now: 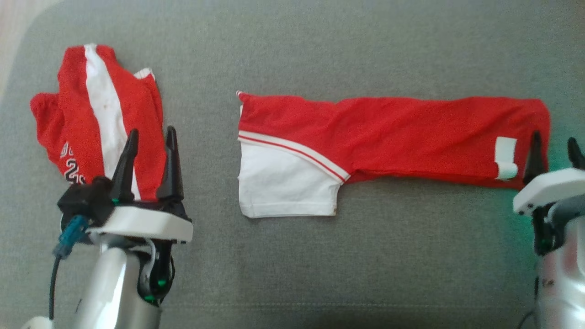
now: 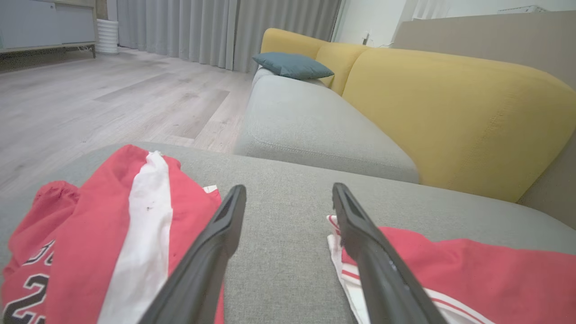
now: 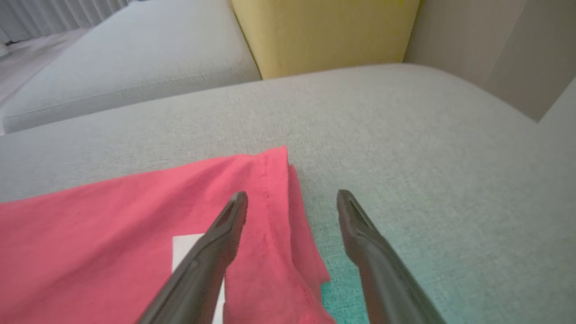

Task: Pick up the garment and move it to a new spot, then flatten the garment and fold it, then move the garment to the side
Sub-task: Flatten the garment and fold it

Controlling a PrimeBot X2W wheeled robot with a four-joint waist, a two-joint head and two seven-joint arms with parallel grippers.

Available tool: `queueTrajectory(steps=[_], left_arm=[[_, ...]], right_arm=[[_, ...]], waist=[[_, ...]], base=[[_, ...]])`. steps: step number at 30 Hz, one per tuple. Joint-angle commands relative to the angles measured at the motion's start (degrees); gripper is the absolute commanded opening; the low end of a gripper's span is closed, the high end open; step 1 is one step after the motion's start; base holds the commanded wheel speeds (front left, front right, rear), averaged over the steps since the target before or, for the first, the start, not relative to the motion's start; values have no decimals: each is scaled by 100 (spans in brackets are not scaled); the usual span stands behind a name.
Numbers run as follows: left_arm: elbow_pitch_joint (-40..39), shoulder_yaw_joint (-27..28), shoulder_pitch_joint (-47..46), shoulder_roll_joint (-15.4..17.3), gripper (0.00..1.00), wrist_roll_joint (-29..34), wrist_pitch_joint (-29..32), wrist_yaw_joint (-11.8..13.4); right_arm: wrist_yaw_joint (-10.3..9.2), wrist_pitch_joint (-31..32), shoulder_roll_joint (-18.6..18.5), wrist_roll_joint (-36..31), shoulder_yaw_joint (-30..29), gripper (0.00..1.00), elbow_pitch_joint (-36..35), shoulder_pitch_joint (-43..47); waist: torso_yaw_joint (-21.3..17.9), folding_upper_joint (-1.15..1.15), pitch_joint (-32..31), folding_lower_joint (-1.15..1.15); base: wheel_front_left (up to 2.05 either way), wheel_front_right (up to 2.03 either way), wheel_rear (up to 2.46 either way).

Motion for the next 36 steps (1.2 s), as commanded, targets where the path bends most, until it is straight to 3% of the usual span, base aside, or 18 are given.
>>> queueTrajectory(steps=[1, 10, 16, 17, 18, 19, 29, 36], left_arm=[[-100, 294, -256, 16, 100, 64, -34, -60], [117, 624, -482, -76, 100, 98, -35, -289], [130, 714, -559, -93, 100, 154, -35, -359], [133, 726, -570, -95, 100, 162, -35, -368], [139, 736, -578, -97, 100, 169, -35, -376], [145, 748, -584, -98, 100, 175, -35, -384], [198, 759, -549, -102, 100, 158, -35, -386], [218, 675, -457, -102, 100, 124, -35, -340]], right_arm=[[-3, 81, 46, -107, -80, 100, -47, -295], [-3, 565, 143, -313, -811, 100, 594, -916], [-3, 742, 172, -204, -966, 100, 843, -1140], [-3, 776, 178, -151, -976, 84, 891, -1169], [-3, 800, 183, -96, -986, 7, 933, -1191], [-3, 808, 187, -40, -999, 0, 965, -1206], [-3, 613, 32, -21, -1451, 0, 862, -1197], [-3, 307, -79, -1200, -2454, 0, 444, -1235]], waist=[[125, 0, 243, 0], [161, 0, 547, 0], [144, 0, 648, 0], [139, 0, 660, 0], [133, 0, 668, 0], [124, 0, 672, 0], [-2, 0, 485, 0], [-41, 0, 270, 0]], base=[[0, 0, 0], [0, 0, 0], [0, 0, 0], [0, 0, 0], [0, 0, 0], [0, 0, 0], [0, 0, 0], [0, 0, 0]])
